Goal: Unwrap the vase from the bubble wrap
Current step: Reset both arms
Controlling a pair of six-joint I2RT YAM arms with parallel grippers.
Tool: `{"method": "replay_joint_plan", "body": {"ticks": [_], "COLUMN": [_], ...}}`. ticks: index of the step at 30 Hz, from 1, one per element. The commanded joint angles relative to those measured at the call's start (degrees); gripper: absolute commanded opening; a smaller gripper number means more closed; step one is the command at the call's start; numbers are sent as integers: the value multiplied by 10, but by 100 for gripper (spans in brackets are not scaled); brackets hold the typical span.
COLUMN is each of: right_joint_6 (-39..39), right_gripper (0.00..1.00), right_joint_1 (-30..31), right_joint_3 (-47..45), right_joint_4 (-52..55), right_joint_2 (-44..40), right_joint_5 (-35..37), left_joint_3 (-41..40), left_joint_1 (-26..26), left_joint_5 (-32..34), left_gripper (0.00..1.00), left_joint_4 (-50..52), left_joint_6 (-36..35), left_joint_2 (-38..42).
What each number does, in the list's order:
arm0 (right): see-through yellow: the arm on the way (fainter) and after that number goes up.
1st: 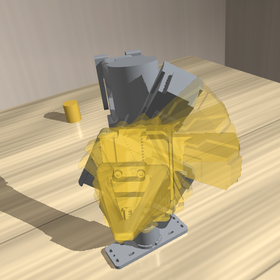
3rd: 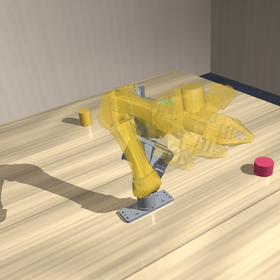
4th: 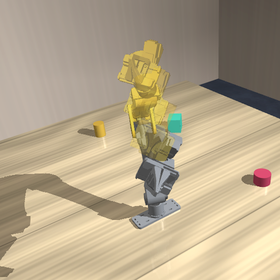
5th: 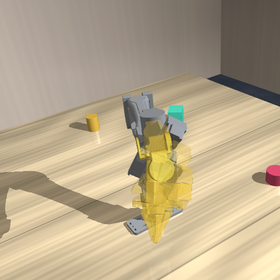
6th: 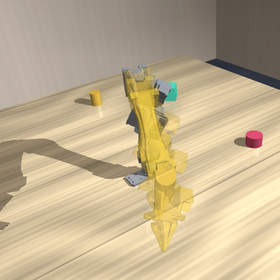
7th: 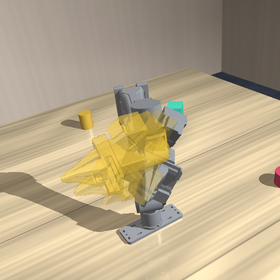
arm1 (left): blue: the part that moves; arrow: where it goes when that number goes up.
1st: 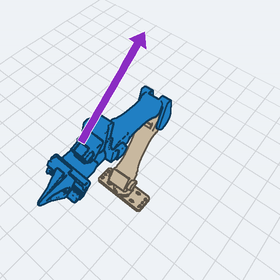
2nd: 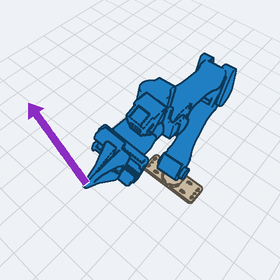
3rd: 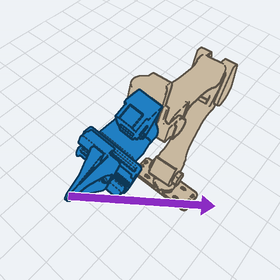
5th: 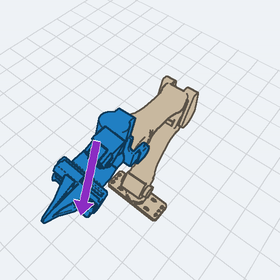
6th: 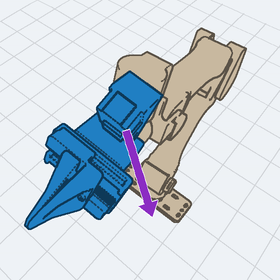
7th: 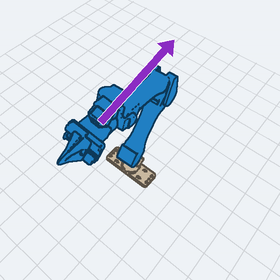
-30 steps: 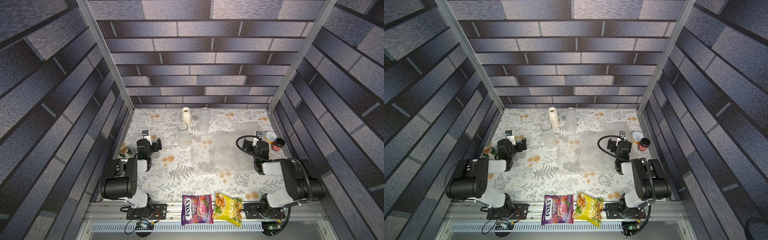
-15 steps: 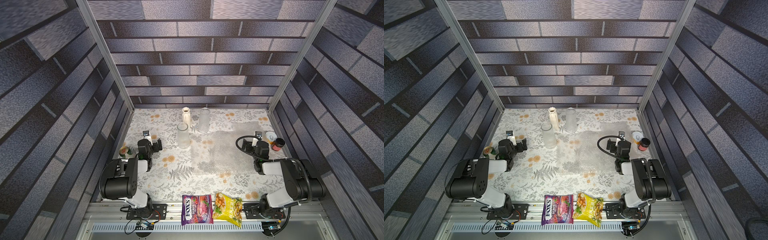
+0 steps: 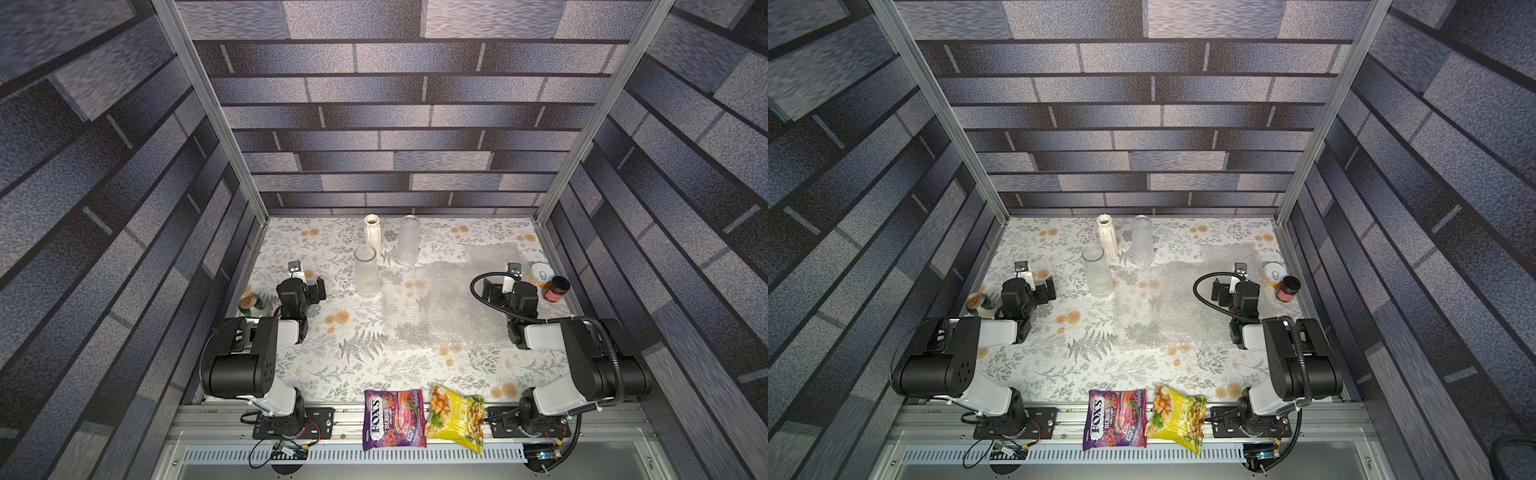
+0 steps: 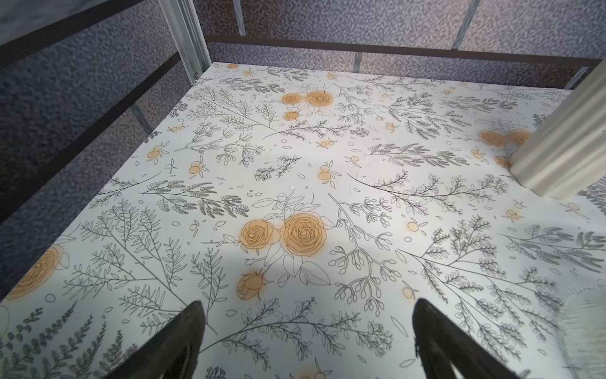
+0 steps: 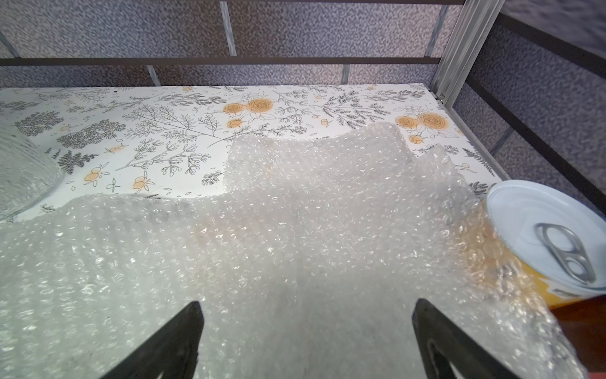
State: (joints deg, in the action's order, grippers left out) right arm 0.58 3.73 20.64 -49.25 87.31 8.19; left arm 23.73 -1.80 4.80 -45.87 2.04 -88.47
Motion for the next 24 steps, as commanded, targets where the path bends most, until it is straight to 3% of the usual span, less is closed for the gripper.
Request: {"method": "replay_joint_plan", "body": {"ticks": [1, 24], "right_joint_6": [6, 5], "right_gripper": [100, 100], "right_joint_1": [-3, -3], "right_joint_3": [11, 11], "right_joint_4": [4, 4], "right_joint_2": [-1, -1], "right_joint_5": [-8, -11], "left_joint_3": [1, 9], "left_joint_1": [3, -12], "left_joint_5": [9, -19], "left_gripper": [100, 100], "left_joint_4": [-11, 4], "left_joint_6": [-4, 5], "left_joint_2": [3, 2]}}
